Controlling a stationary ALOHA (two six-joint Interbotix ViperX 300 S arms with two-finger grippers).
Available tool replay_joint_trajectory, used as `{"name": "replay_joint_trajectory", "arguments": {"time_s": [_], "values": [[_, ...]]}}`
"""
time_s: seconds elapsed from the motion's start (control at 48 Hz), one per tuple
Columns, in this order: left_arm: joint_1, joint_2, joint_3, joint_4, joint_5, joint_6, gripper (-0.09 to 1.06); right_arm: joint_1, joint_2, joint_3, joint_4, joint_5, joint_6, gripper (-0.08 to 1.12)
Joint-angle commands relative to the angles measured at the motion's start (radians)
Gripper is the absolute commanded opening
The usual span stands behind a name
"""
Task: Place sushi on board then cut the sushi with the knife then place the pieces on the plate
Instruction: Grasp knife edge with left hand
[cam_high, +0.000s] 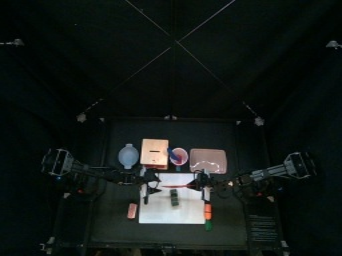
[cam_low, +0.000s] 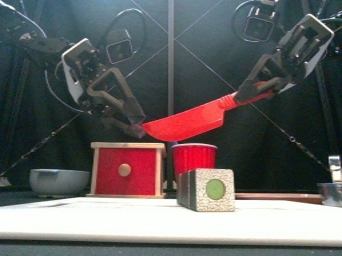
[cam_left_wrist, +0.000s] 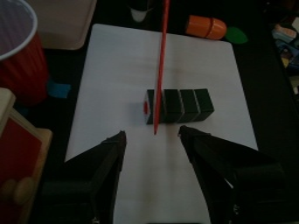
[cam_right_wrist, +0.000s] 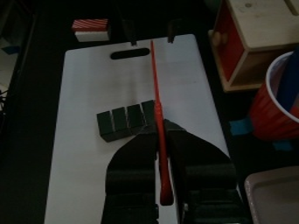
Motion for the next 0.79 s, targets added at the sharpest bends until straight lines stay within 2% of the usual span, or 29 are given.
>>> {"name": "replay_joint_trajectory", "arguments": {"time_s": [0.021, 0.271, 0.542, 0.792], "values": [[-0.003, 0.02, -0.049, -0.002, 0.006, 0.0, 0.87, 0.005, 0.006, -0.034, 0.023, 0.005, -0.02, 0.34], [-0.005, 0.051, -0.086, 0.0, 0.009, 0.0, 0.86, 0.014, 0.025, -0.041, 0.08, 0.006, -0.071, 0.34], [-0.008, 0.081, -0.107, 0.002, 0.014, 0.0, 0.86, 0.014, 0.025, -0.041, 0.084, 0.005, -0.071, 0.34], [-0.008, 0.089, -0.104, 0.003, 0.017, 0.0, 0.83, 0.014, 0.025, -0.043, 0.086, 0.006, -0.071, 0.34]]}}
